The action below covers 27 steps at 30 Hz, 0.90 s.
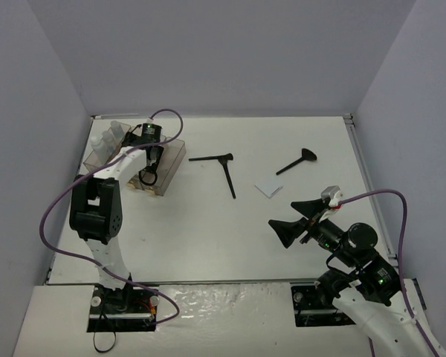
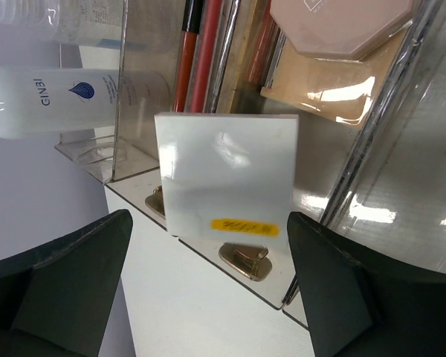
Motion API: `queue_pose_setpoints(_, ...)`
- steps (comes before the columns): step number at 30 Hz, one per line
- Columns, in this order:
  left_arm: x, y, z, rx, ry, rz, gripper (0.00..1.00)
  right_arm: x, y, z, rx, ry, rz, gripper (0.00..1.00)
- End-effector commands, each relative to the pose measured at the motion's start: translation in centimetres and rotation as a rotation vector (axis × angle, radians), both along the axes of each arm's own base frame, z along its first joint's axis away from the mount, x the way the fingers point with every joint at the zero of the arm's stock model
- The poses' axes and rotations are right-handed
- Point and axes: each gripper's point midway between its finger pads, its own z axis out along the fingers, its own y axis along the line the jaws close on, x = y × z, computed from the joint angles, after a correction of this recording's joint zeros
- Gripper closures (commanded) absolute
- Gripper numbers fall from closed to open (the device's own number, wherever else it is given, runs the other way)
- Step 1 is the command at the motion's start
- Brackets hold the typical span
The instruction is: Organize the makeup
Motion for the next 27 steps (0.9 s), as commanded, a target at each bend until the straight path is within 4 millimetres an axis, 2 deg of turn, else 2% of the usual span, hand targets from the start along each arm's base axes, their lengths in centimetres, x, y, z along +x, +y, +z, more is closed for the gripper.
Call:
queue_pose_setpoints(1, 1.1, -0.6, 4.4, -0.039, -0.141, 0.006, 0.15, 0.2, 0.4, 2.0, 0.042, -0.063, 0.010, 0.00)
queue_pose_setpoints(6, 0.9, -0.8, 4.2, -0.056, -0.138, 0.010, 0.14, 0.4, 0.5, 1.8, 0.035, -0.059, 0.011, 0.00)
queue_pose_setpoints(8, 0.9, -1.3, 5.0, -0.087, -0.158, 0.005, 0.14, 0.4, 0.5, 1.8, 0.033, -0.057, 0.014, 0.00)
queue_pose_setpoints(10, 0.8, -2.2, 6.2, -0.140, -0.177, -0.008, 0.14, 0.4, 0.5, 1.7, 0.032, -0.056, 0.014, 0.00)
queue_pose_setpoints(12, 0.6, -4.1, 8.3, -0.225, -0.221, -0.044, 0.14, 0.3, 0.5, 1.9, 0.035, -0.060, 0.013, 0.00)
queue_pose_setpoints(13, 0.7, -5.3, 8.4, -0.270, -0.222, -0.067, 0.14, 0.3, 0.4, 1.9, 0.036, -0.061, 0.011, 0.00)
queue_pose_setpoints(16, -0.3, -11.1, 11.1, -0.512, -0.270, -0.164, 0.13, 0.3, 0.3, 2.2, 0.041, -0.070, 0.005, 0.00)
queue_pose_setpoints(19, -2.1, -18.9, 12.4, -0.707, -0.261, -0.332, 0.11, 0.3, 0.3, 2.4, 0.042, -0.069, 0.005, 0.00)
queue_pose_setpoints(20, -2.8, -21.5, 12.4, -0.749, -0.251, -0.385, 0.10, 0.3, 0.4, 2.3, 0.041, -0.065, 0.007, 0.00)
queue_pose_setpoints(24, -4.7, -29.3, 12.2, -0.856, -0.217, -0.536, 0.08, 0.9, 0.2, 2.4, 0.050, -0.039, -0.024, 0.00)
queue_pose_setpoints(27, -5.7, -33.3, 11.2, -0.888, -0.176, -0.602, 0.06, 1.6, -0.3, 2.0, 0.039, -0.004, -0.076, 0.00)
